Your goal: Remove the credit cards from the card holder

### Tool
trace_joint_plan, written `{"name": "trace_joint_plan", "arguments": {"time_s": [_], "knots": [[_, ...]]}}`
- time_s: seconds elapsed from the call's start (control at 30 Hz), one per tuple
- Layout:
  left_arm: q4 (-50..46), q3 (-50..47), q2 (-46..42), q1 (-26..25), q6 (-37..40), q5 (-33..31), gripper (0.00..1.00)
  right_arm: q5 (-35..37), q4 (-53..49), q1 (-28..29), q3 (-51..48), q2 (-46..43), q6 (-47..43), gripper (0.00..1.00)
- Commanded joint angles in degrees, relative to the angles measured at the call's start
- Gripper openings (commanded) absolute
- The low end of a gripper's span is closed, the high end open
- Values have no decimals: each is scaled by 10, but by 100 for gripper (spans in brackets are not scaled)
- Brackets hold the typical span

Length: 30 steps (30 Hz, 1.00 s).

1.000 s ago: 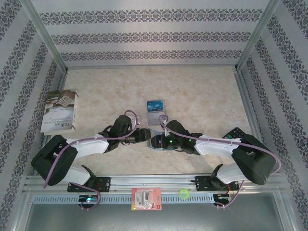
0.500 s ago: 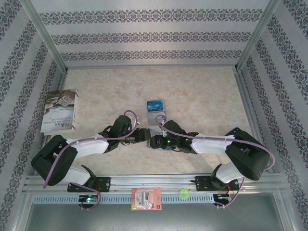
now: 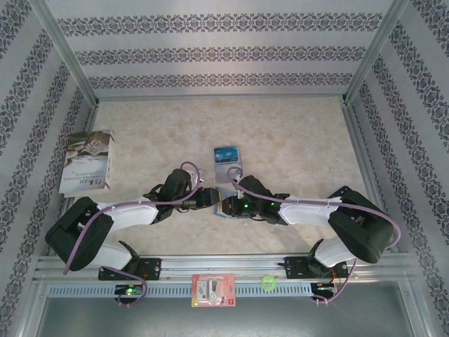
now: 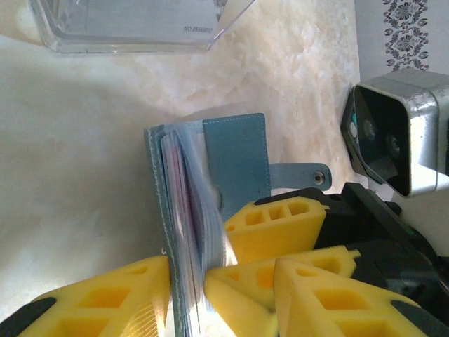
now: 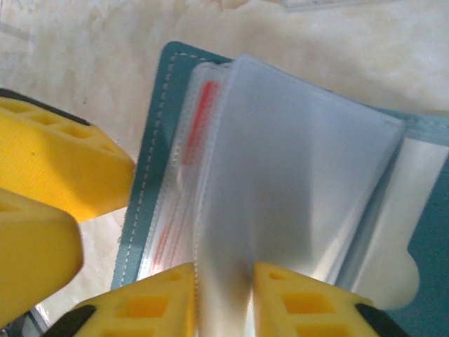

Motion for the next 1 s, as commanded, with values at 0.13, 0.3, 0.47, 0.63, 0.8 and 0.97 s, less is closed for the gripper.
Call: {"name": "trace_joint_plan", "arguments": {"time_s": [0.13,0.3,0.47,0.63,0.8,0.97], "knots": [[7,-5,-5,-3,-4,3,44,10,-8,-5,-12,-2,-3,9],[-79,9,-34,-3,29,-40,44,7,-11,-8,-16,-4,-9,0],[-223,43,-94,-7,106,-133,46,7,-27,-10,-14,-5,-25,0],[-200,61,-88,-31,135,-111,35,3,-27,-9,-11,4,-28,0],[-116,73,-12,-55,109,-67,10,-1,-19,-9,-13,9,-26,0],[-91,73,31,-63,98,-55,0,2,-21,-9,-17,0,-26,0]]}}
